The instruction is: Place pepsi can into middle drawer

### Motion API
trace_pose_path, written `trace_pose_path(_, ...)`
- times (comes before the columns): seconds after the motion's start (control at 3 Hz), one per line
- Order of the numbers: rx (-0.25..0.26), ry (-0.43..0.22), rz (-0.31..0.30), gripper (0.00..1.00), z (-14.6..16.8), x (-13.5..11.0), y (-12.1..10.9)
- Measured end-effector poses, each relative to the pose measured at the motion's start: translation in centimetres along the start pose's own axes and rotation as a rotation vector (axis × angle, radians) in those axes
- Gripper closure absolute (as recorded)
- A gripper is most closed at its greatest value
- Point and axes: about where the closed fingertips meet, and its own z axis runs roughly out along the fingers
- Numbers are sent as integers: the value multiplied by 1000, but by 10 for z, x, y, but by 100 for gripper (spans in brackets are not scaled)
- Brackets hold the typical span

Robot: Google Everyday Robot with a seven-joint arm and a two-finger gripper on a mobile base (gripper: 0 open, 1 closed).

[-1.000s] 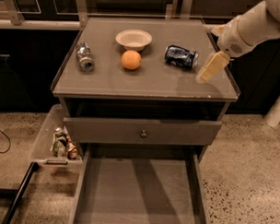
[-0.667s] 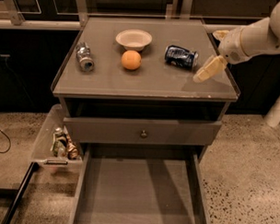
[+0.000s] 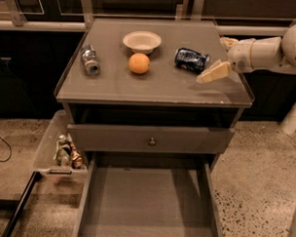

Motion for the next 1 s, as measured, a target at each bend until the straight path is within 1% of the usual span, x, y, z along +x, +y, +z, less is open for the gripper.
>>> trace_pose_path(0.33,-27,-58,46,0,13,1,-4)
trace_pose_path(1.0,-166,-42,144,0,45,11,6)
